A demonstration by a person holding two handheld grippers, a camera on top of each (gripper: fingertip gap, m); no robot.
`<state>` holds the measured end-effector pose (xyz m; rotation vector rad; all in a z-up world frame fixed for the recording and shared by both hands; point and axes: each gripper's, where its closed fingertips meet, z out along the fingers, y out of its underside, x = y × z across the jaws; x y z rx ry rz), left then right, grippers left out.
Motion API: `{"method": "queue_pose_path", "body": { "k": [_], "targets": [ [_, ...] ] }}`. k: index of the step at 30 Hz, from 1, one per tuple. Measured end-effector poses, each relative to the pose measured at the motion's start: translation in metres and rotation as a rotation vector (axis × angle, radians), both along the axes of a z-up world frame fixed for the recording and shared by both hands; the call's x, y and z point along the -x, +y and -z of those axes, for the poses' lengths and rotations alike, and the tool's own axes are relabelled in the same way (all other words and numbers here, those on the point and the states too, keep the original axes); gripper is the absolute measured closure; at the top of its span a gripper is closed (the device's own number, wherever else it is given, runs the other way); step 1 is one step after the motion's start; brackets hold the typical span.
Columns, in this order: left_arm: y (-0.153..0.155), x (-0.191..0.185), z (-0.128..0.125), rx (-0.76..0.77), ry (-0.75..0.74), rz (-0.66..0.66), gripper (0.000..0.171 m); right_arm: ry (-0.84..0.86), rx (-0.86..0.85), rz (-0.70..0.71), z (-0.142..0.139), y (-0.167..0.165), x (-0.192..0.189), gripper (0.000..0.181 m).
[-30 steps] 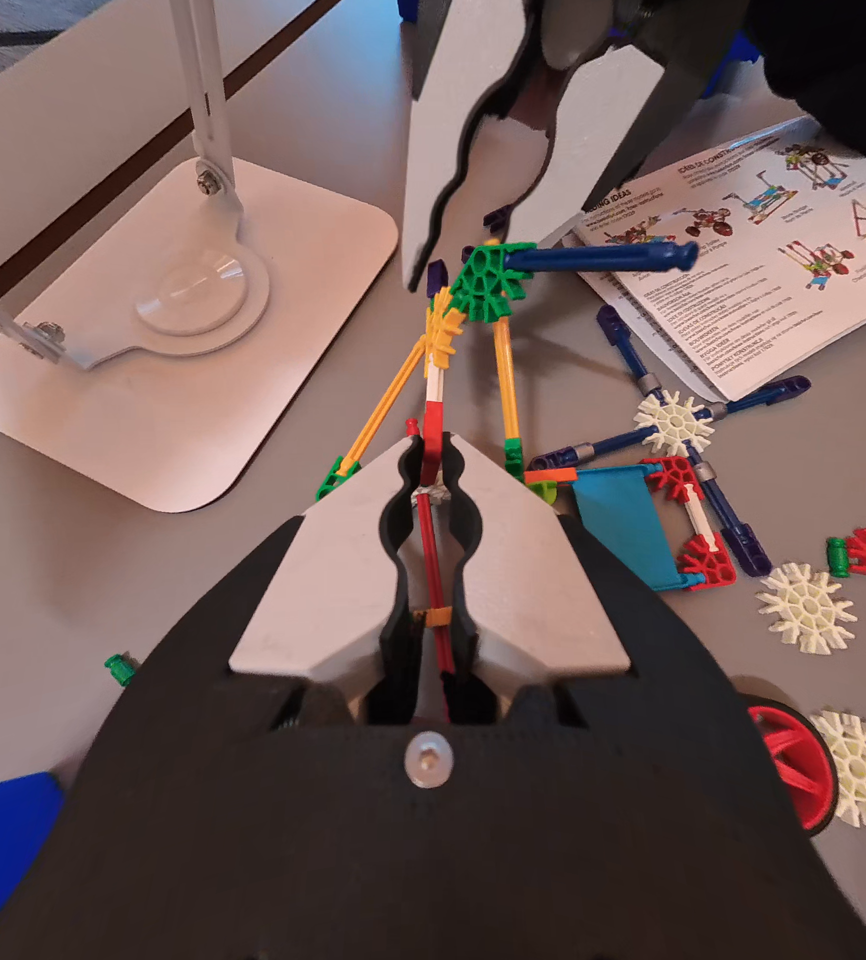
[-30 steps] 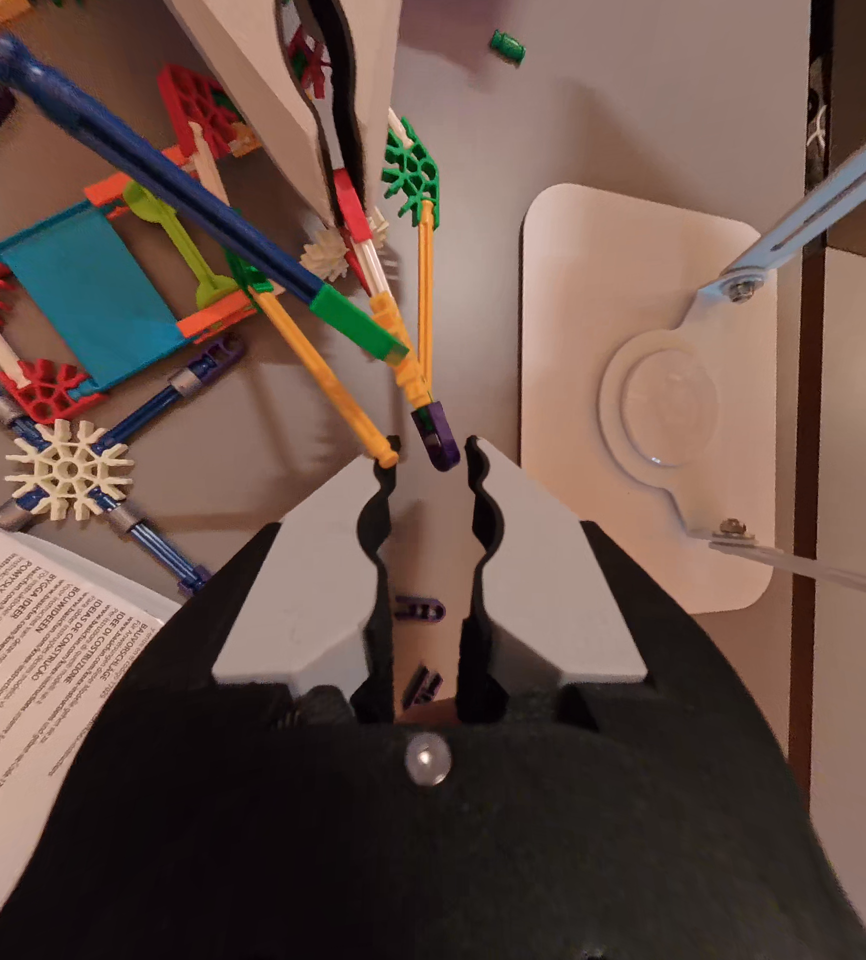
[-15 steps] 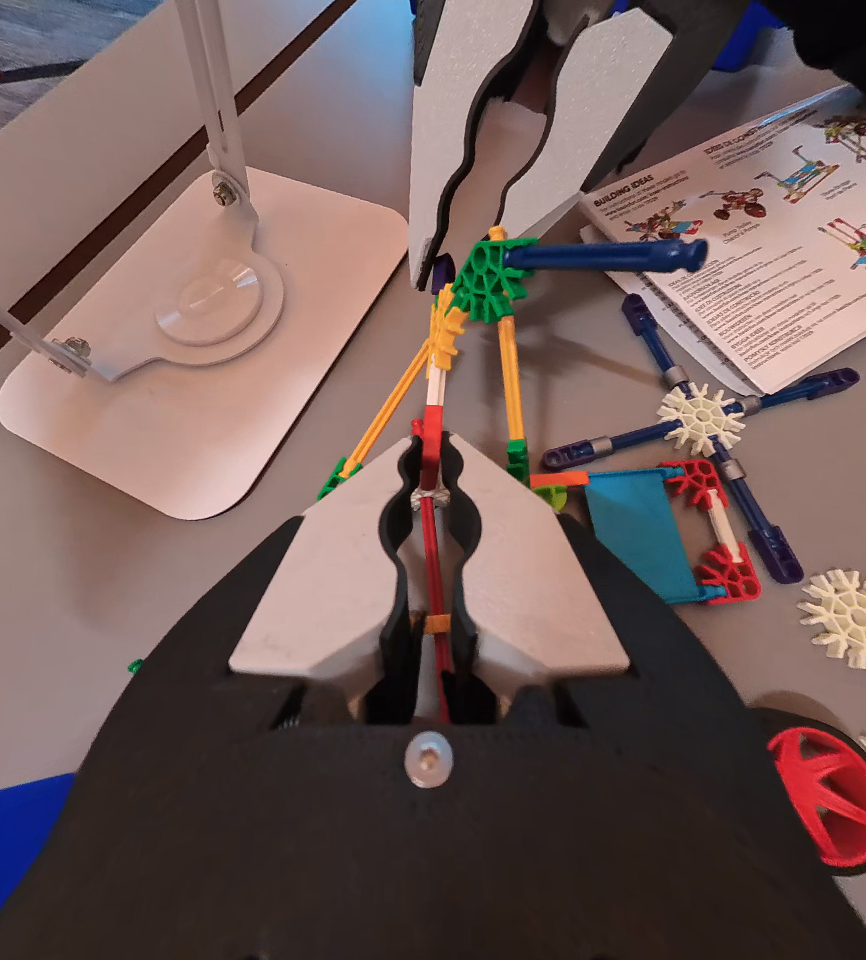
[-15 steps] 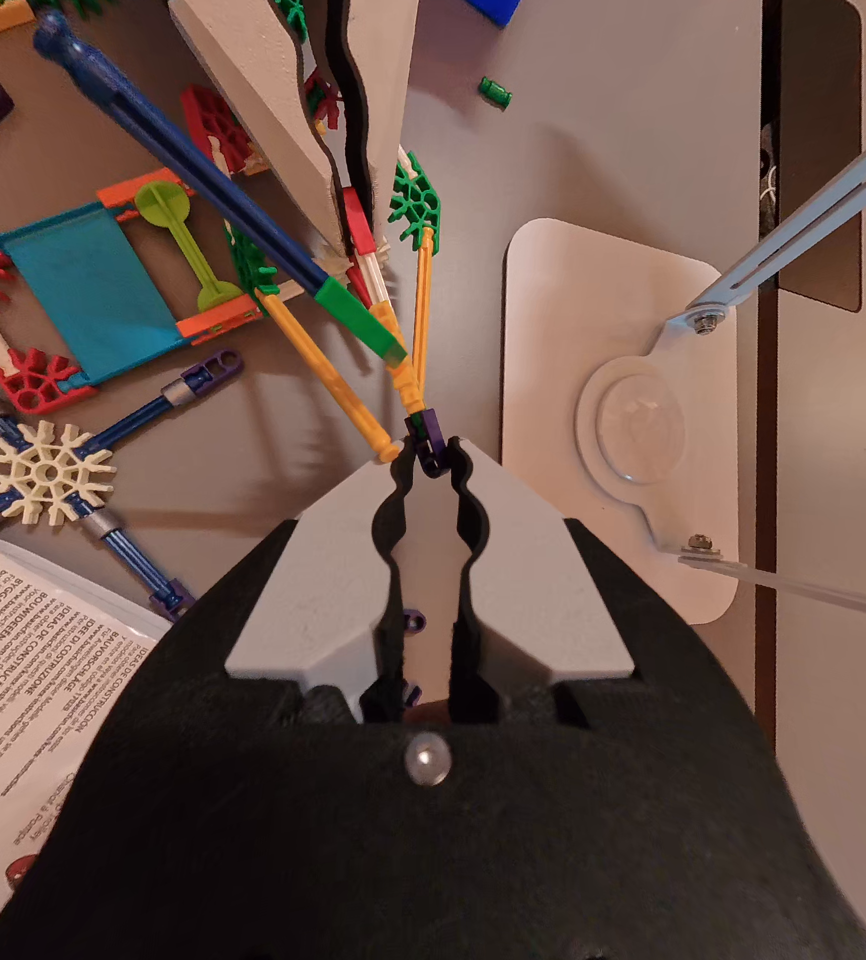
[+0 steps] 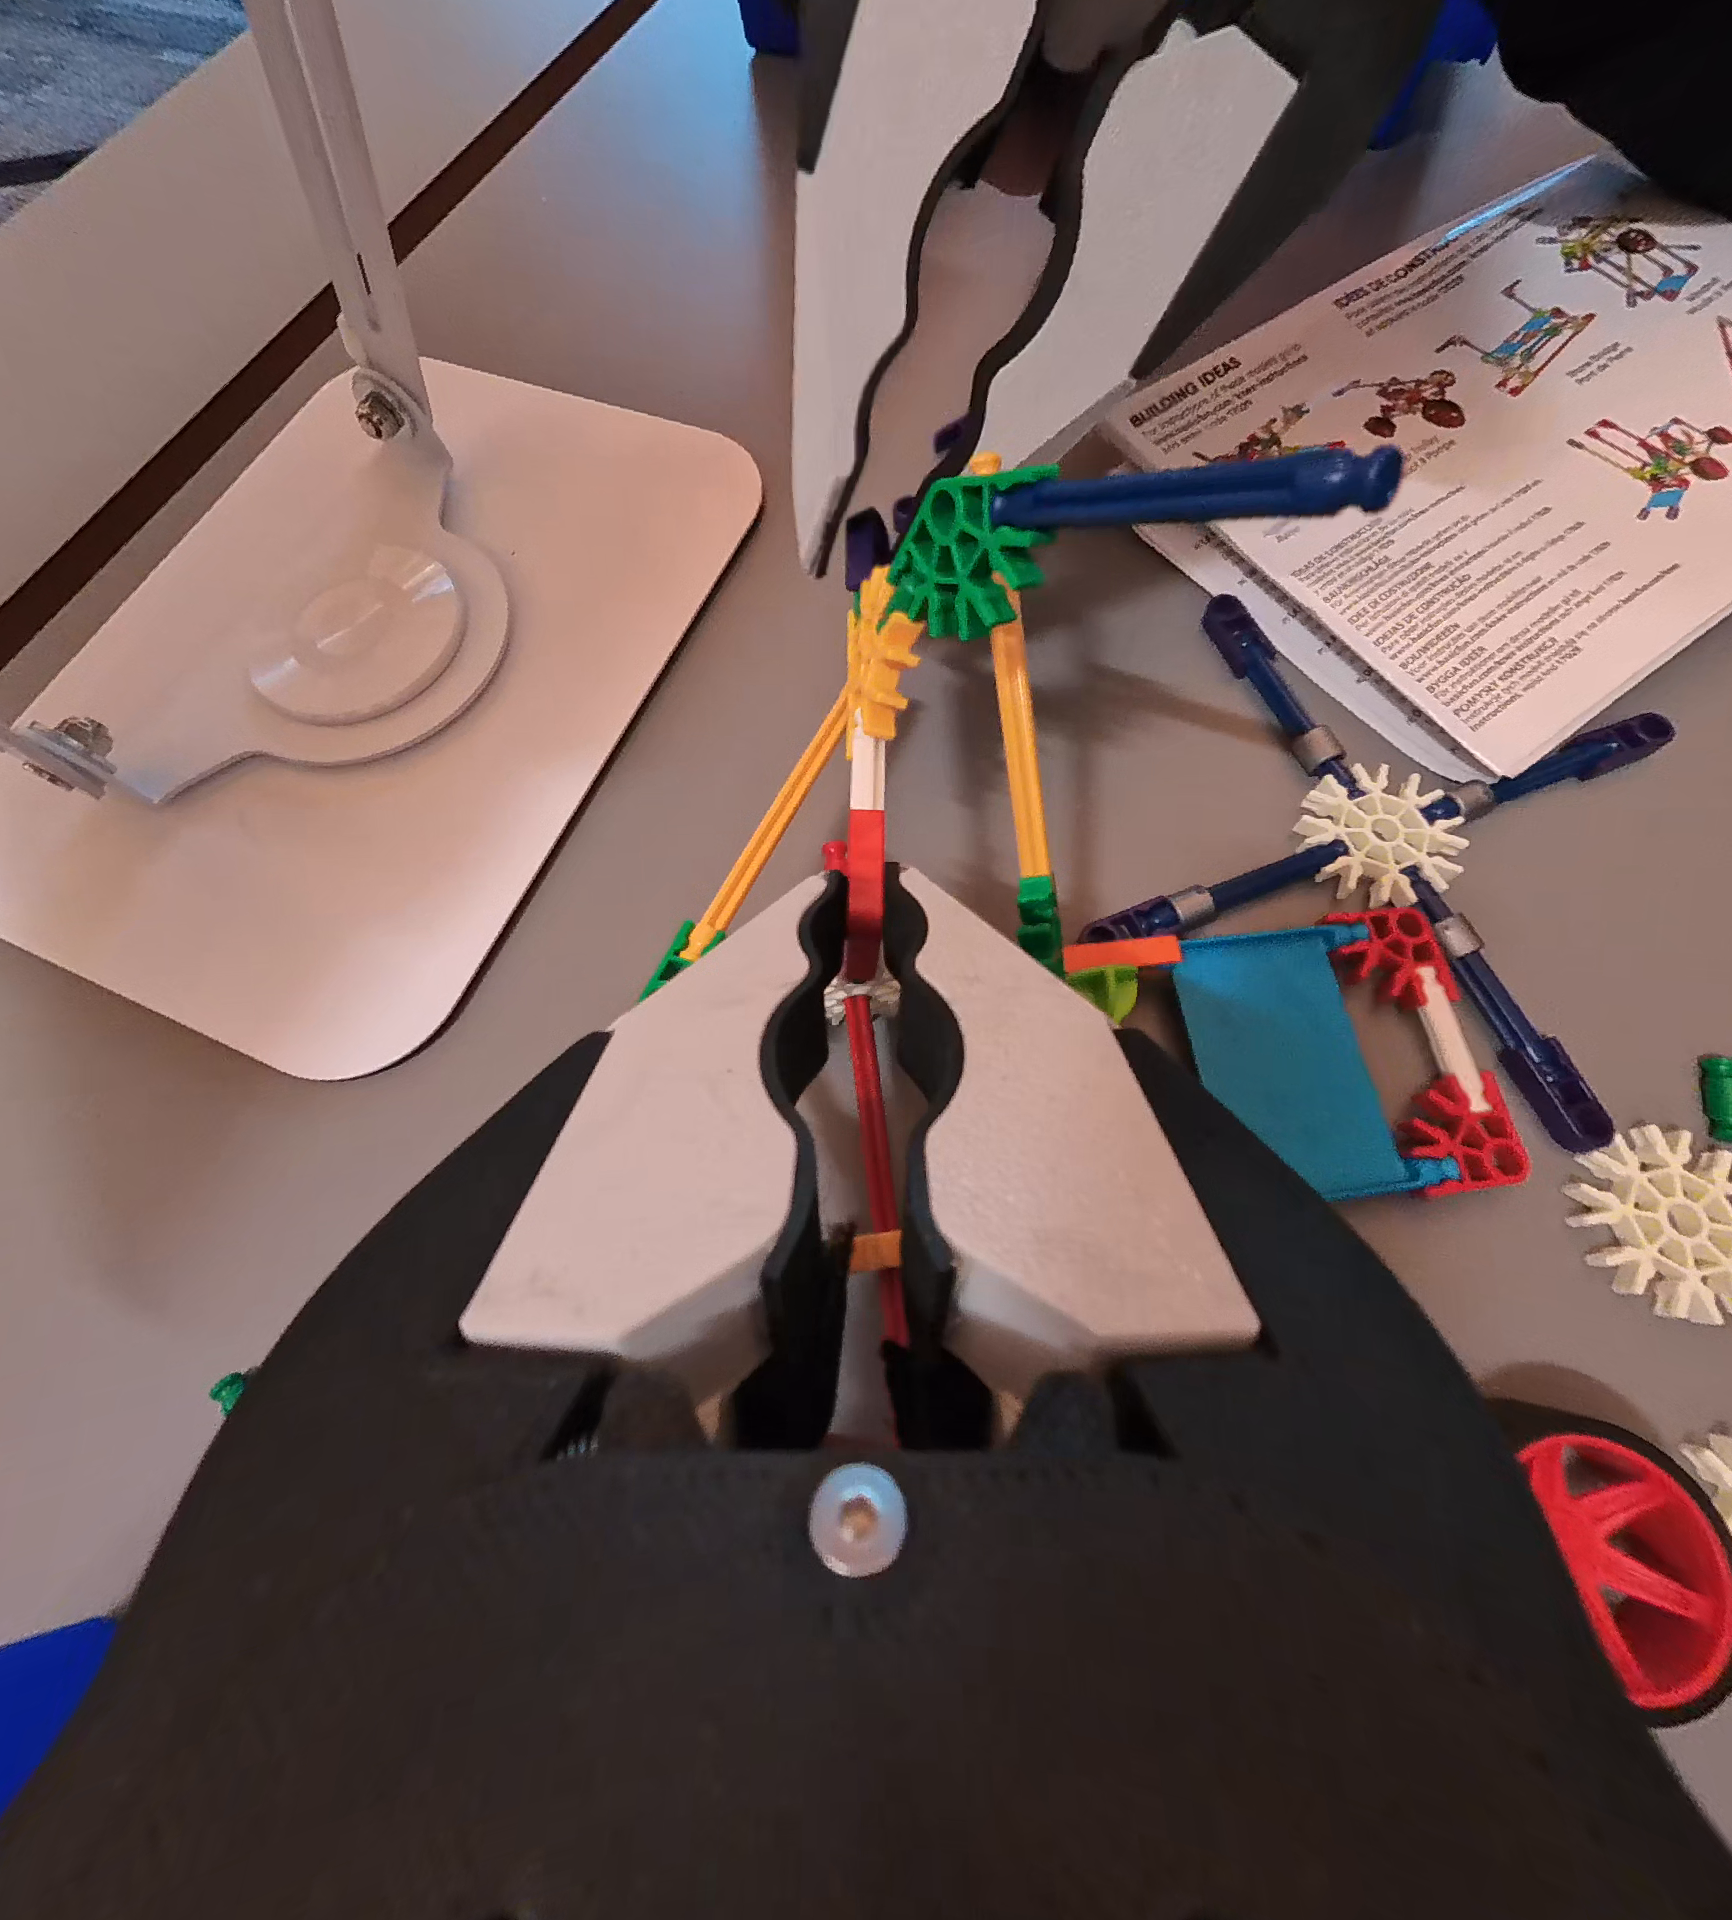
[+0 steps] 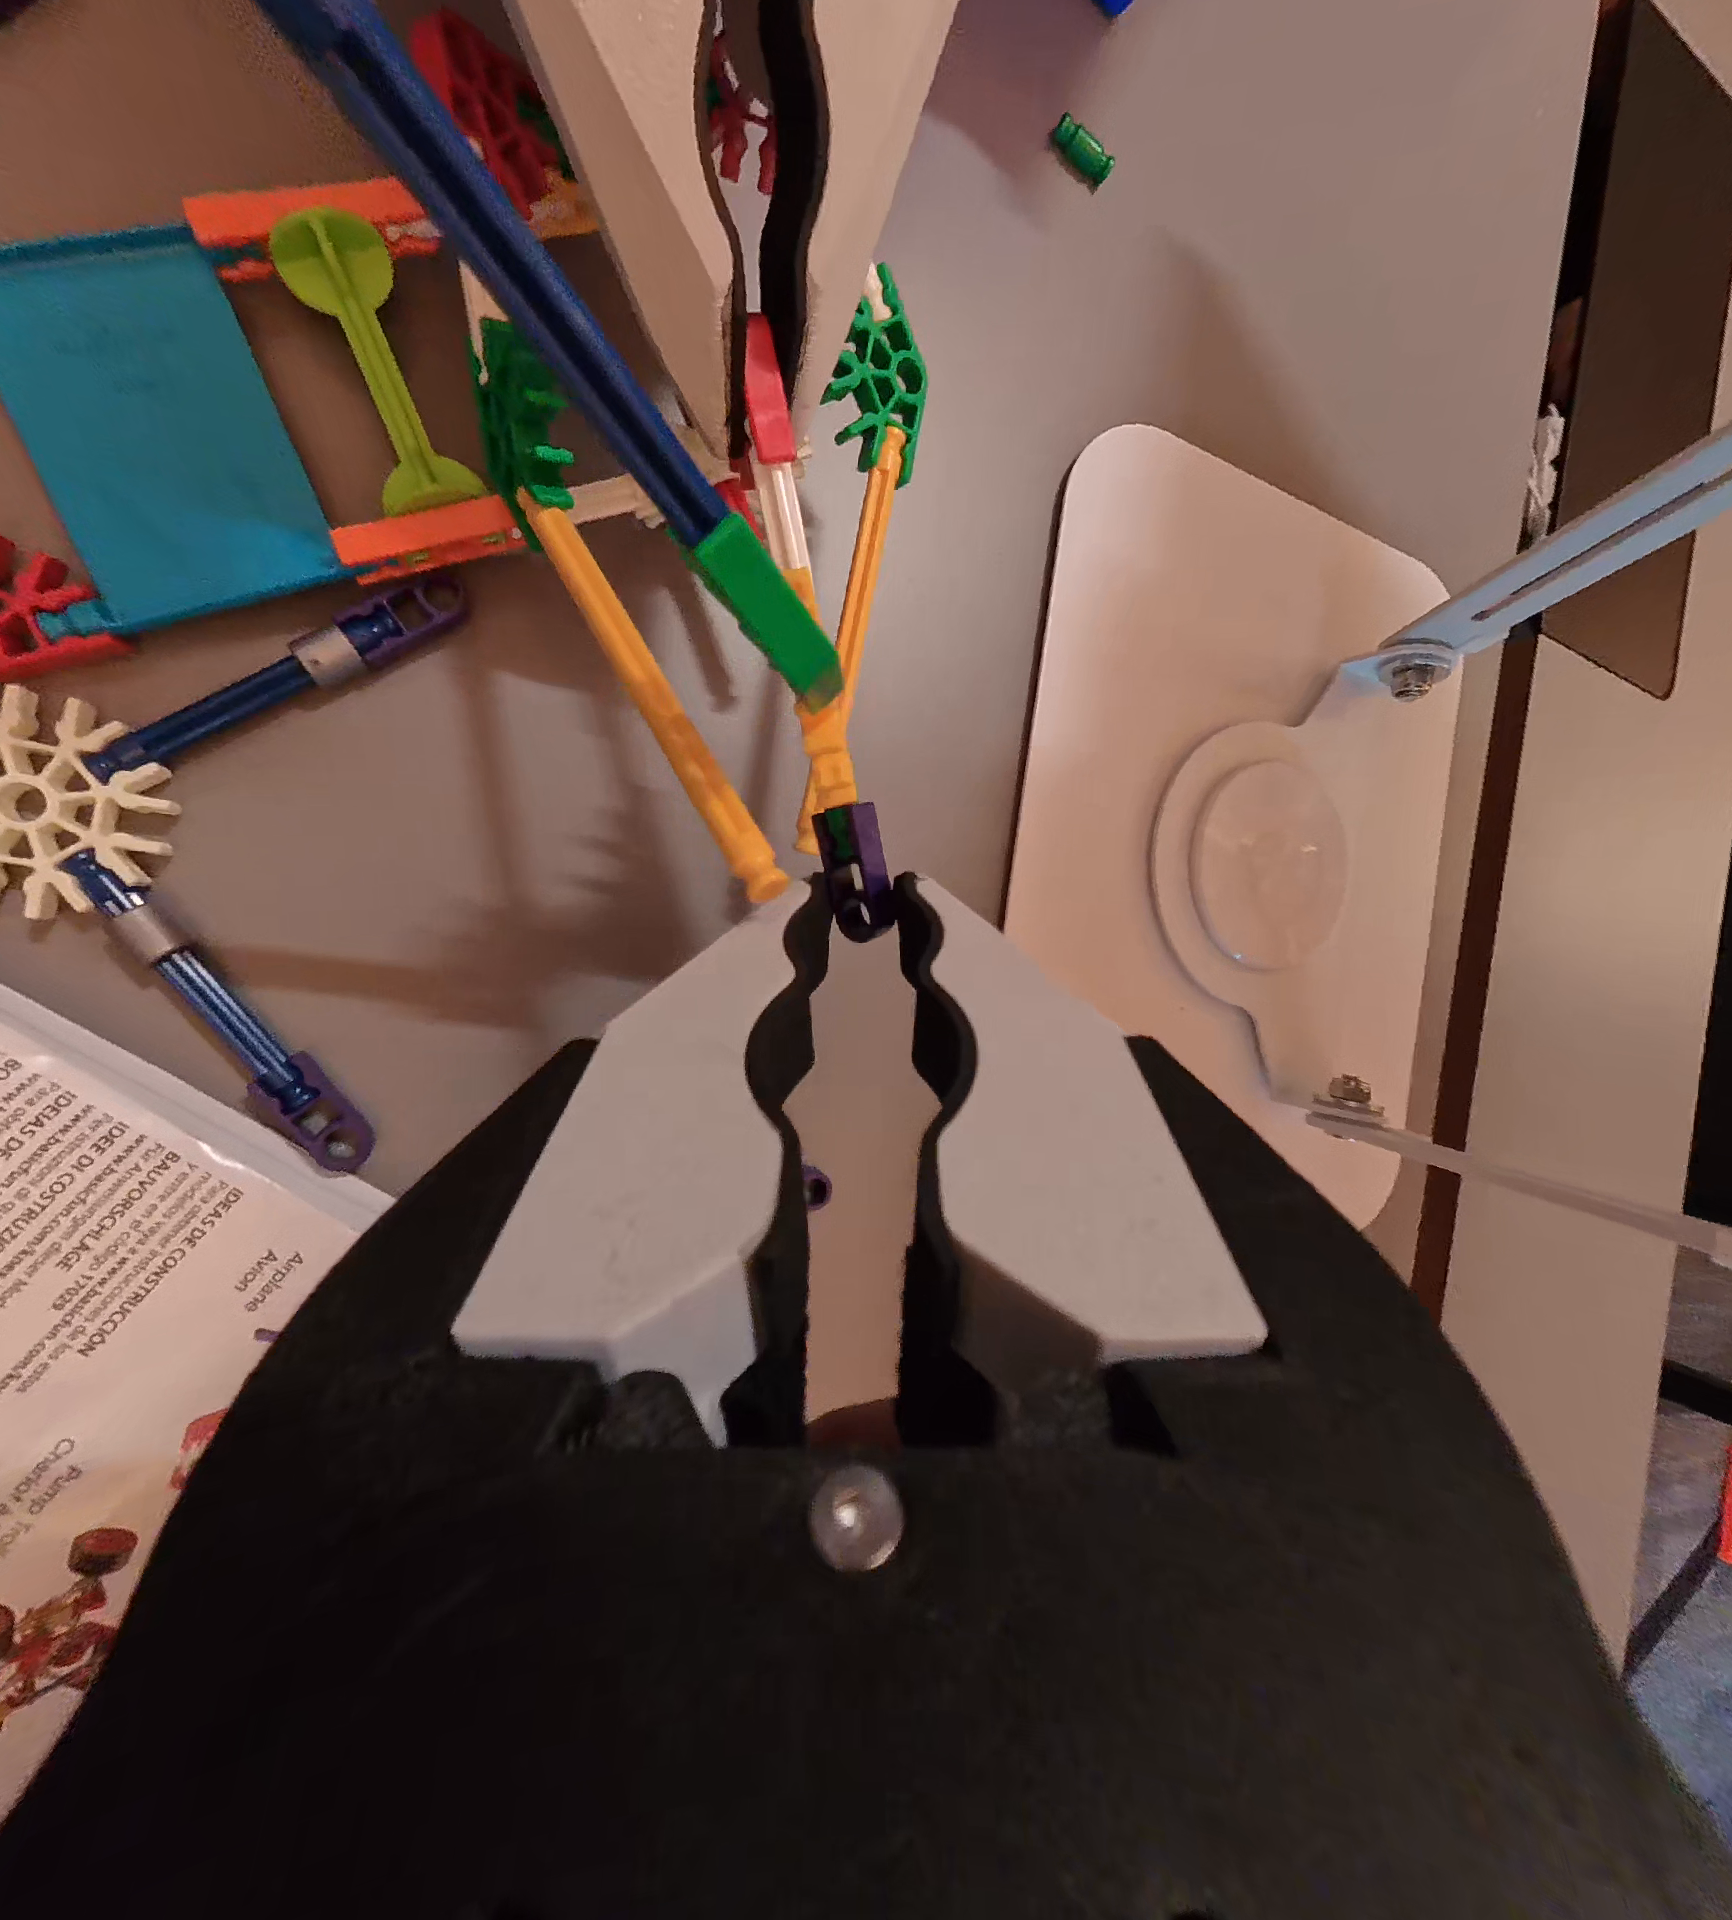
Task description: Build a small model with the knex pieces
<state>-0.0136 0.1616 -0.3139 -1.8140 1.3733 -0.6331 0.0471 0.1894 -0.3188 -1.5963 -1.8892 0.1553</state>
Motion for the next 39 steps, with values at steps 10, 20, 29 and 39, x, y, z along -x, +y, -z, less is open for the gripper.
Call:
{"method": "queue_pose_path", "body": {
  "k": [10, 20, 29, 39],
  "targets": [
    [0.002, 0.001, 0.0, 0.001, -0.004, -0.007, 0.167, 0.017, -0.037, 0.024, -0.003, 0.008, 0.002, 0.169],
    [0.003, 0.001, 0.0, 0.004, -0.009, -0.013, 0.167, 0.034, -0.047, 0.051, -0.004, 0.014, 0.003, 0.17],
    [0.004, 0.001, 0.0, 0.005, -0.011, -0.015, 0.167, 0.055, -0.022, 0.065, -0.004, 0.015, 0.002, 0.169],
    [0.006, 0.001, 0.0, 0.006, -0.015, -0.022, 0.167, 0.065, -0.044, 0.093, -0.004, 0.022, 0.002, 0.166]
  ]
}}
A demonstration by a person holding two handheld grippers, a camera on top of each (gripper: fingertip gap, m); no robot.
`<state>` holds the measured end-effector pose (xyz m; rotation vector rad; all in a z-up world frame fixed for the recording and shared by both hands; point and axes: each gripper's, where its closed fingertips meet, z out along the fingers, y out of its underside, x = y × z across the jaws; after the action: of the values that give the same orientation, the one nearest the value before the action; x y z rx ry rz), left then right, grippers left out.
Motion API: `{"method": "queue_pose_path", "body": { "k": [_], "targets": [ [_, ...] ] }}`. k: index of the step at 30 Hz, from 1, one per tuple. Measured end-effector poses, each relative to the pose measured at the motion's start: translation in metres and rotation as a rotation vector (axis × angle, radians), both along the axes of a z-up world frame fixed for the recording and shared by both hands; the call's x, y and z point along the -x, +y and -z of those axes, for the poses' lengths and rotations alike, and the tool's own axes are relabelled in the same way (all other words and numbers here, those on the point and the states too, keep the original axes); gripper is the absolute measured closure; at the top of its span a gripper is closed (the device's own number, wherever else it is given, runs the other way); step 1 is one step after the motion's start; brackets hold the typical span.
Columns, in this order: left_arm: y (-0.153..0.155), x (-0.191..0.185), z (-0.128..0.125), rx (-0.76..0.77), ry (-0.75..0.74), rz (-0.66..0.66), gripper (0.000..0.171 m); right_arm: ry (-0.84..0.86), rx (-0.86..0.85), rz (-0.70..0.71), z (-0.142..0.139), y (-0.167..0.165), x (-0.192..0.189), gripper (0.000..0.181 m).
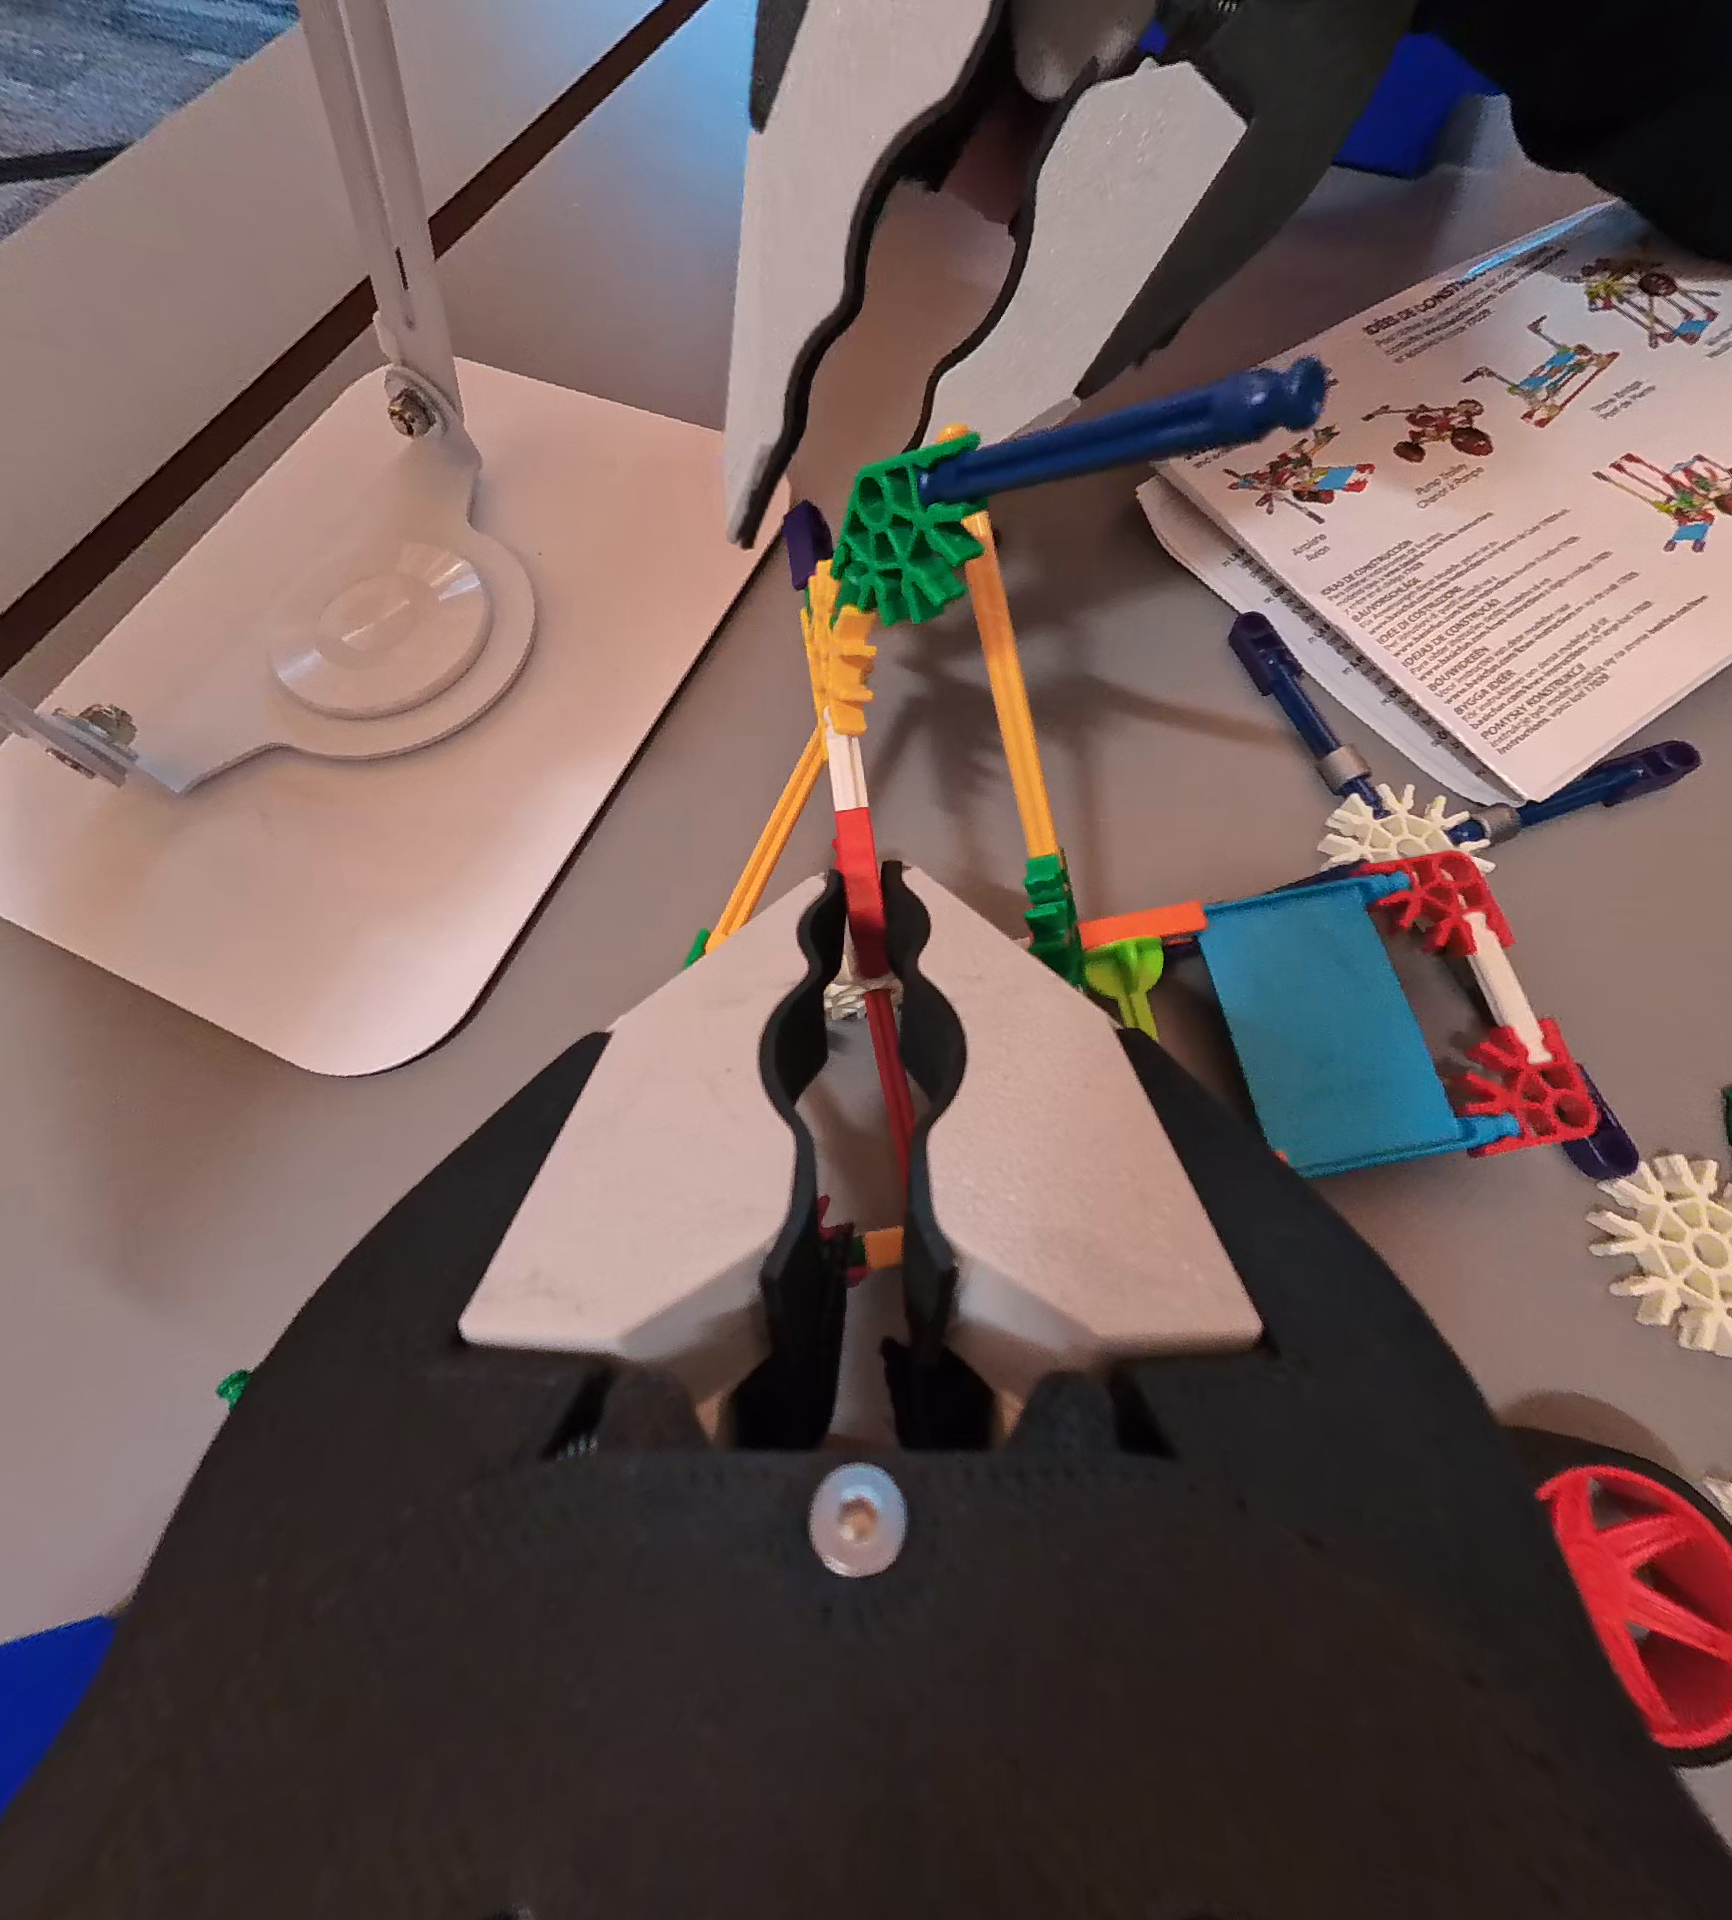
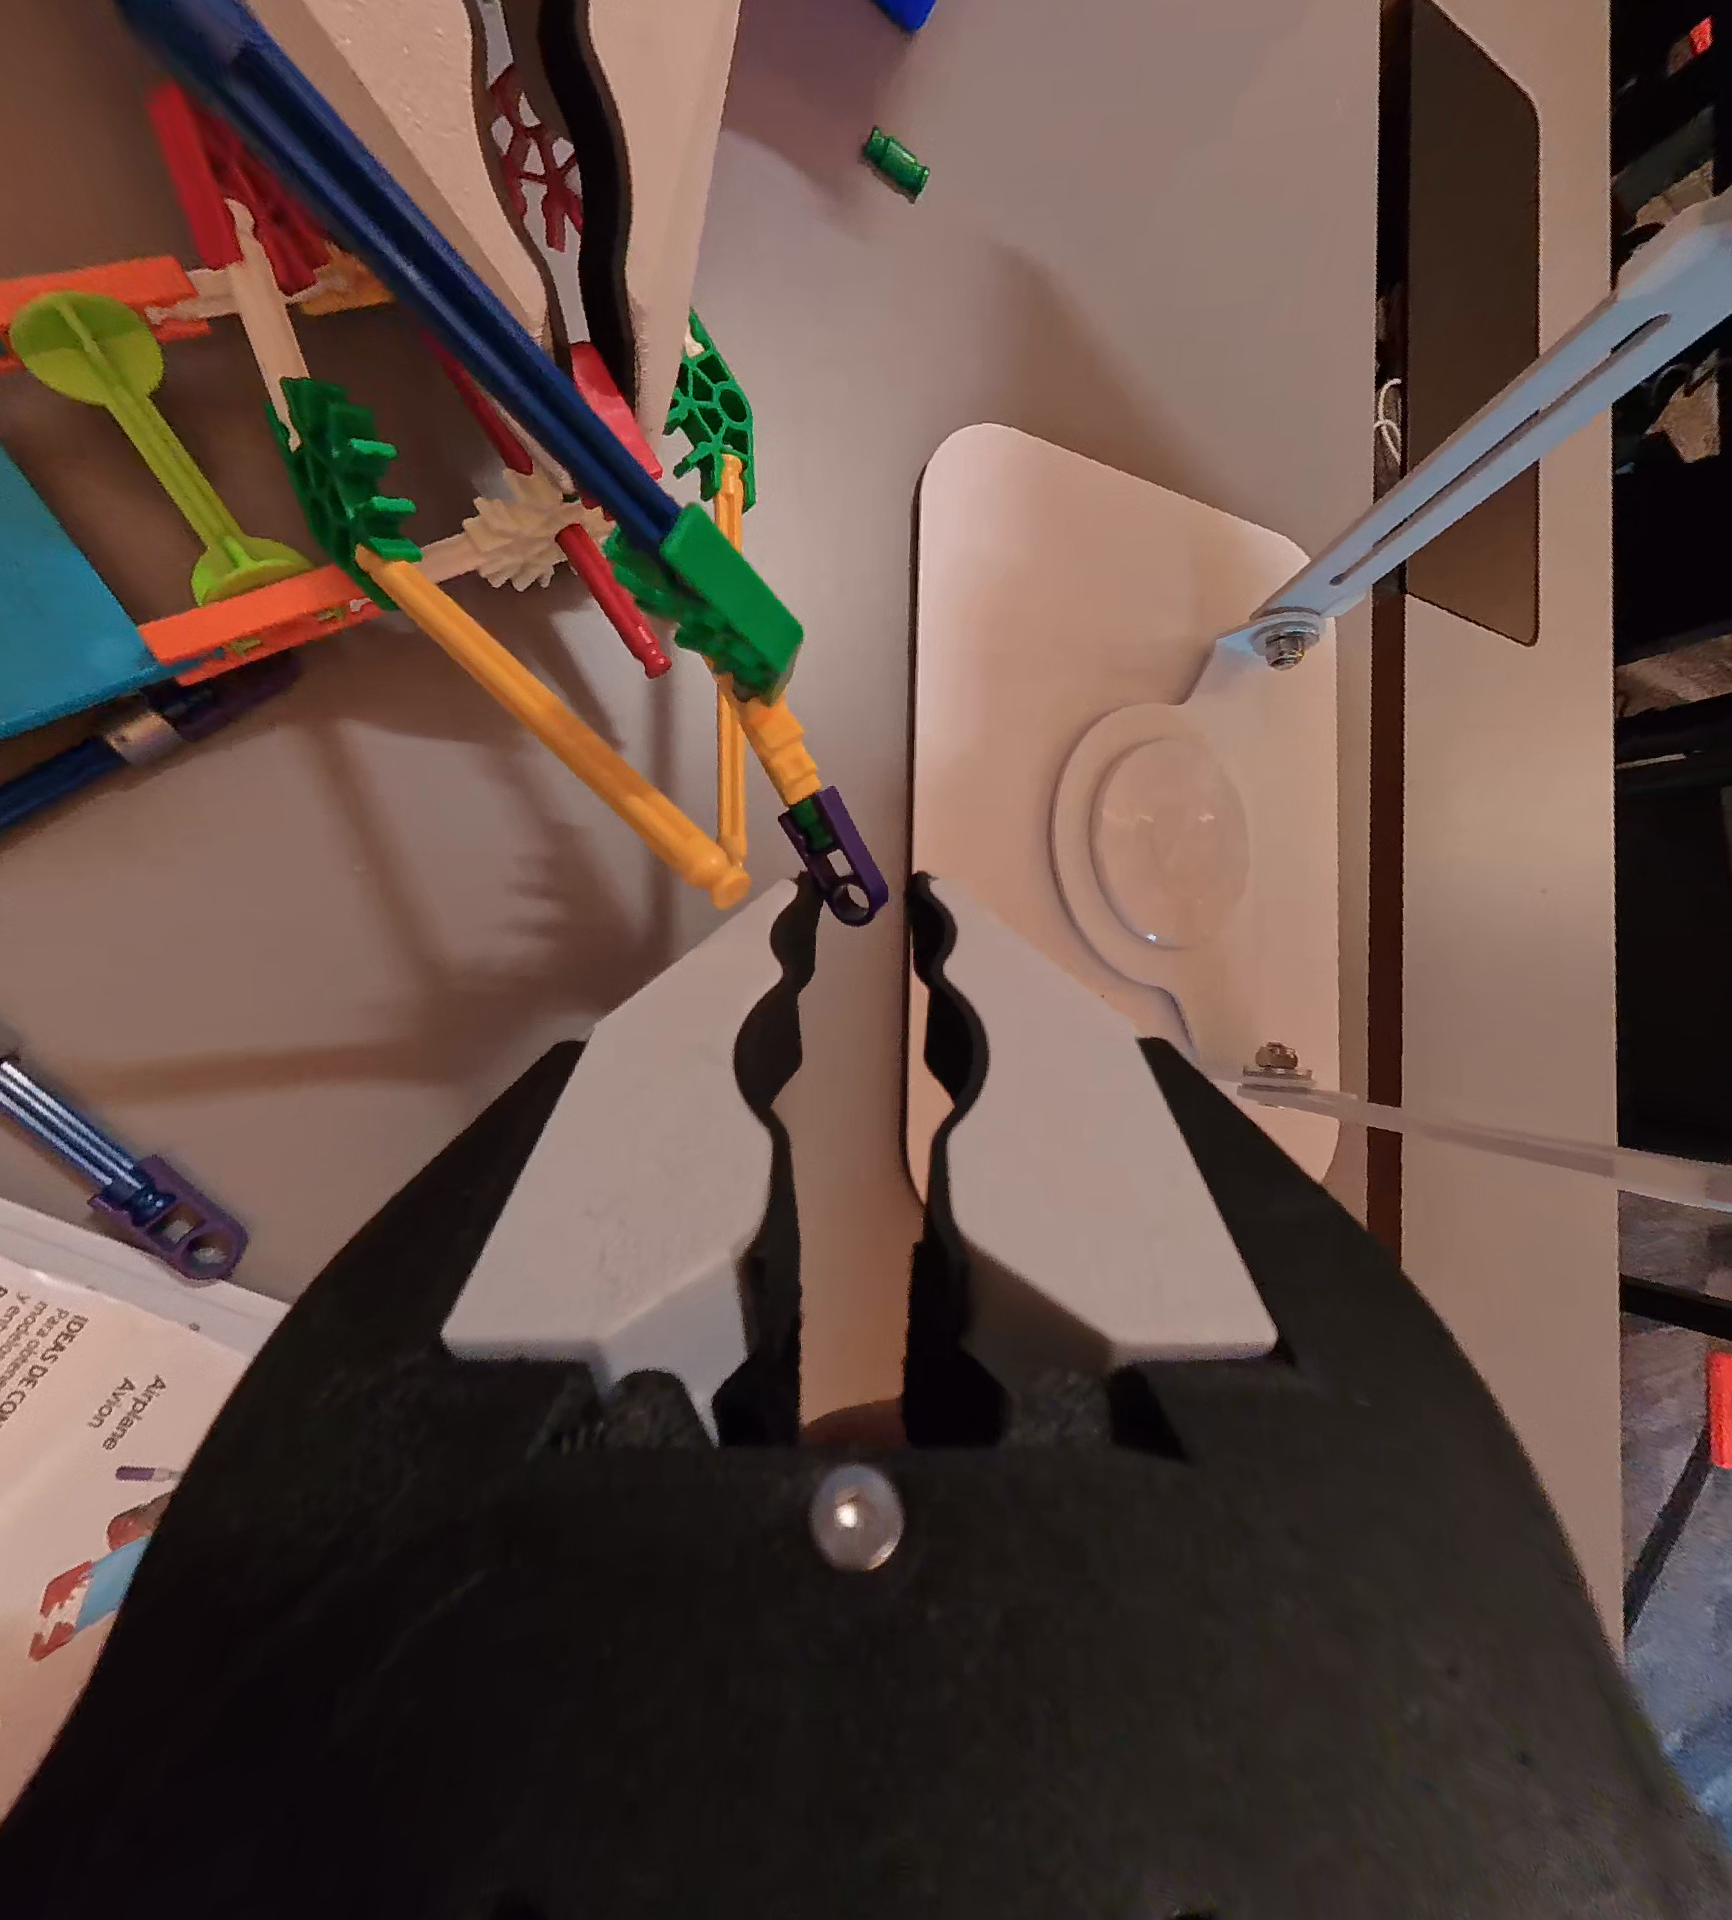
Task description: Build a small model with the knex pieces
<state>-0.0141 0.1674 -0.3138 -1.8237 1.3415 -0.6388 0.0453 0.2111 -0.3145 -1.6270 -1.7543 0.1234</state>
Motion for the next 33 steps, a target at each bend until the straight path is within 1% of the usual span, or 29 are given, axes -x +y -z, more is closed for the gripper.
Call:
{"method": "queue_pose_path", "body": {
  "k": [8, 15, 23, 33],
  "targets": [
    [-0.001, -0.001, 0.0, 0.006, -0.007, 0.002, 0.167, 0.022, 0.032, -0.003, -0.011, -0.004, -0.007, 0.157],
    [-0.001, -0.002, 0.0, 0.013, -0.015, 0.005, 0.168, -0.008, 0.042, -0.022, -0.009, -0.01, -0.008, 0.163],
    [0.0, -0.002, 0.0, 0.013, -0.017, 0.001, 0.167, -0.008, 0.018, -0.017, -0.007, -0.006, -0.004, 0.172],
    [0.0, -0.003, 0.0, 0.019, -0.024, 0.002, 0.166, 0.012, -0.002, 0.0, -0.008, -0.001, -0.002, 0.172]
  ]
}}
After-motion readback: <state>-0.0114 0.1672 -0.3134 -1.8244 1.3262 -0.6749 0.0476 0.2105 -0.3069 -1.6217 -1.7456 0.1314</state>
